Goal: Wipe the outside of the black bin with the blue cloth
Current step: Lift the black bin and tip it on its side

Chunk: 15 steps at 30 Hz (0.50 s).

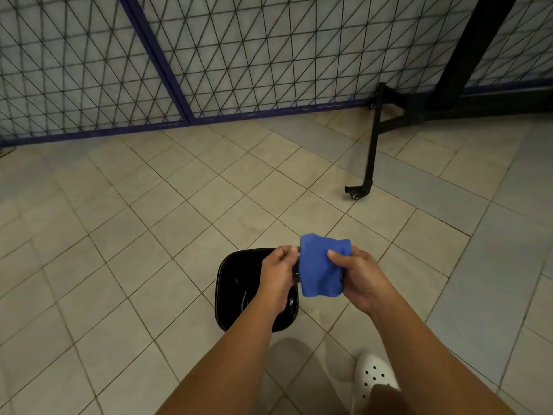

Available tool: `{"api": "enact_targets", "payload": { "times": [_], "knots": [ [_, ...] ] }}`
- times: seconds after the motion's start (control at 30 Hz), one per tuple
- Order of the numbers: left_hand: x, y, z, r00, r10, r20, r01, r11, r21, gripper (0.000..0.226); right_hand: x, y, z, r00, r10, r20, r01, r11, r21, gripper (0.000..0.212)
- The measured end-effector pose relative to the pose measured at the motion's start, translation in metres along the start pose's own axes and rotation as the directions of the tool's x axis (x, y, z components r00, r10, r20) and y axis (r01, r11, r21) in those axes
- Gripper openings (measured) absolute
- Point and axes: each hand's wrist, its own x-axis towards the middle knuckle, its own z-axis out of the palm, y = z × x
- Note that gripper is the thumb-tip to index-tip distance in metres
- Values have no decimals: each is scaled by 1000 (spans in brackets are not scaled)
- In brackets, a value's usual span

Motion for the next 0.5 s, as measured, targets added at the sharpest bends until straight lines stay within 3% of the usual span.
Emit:
{"api": "enact_targets", "payload": {
  "times": [0.07,0.13,0.27,0.5],
  "knots": [
    [10,-18,-1,996,-24,-88,31,996,78,23,2,-1,-7,998,-2,-55,3,1000,14,30],
    [23,-37,-3,985,-10,-173,57,961,272,22,6,-3,-15,997,-4,-82,7,1000,30,30],
    [41,-62,-6,971,14,-240,142,773,619,37,13,-5,-27,996,18,-89,-16,1000,23,34],
    [66,-91,-2,975,-128,-179,220,583,782,59,29,4,-35,979,108,-173,-98,993,64,29]
  ]
}}
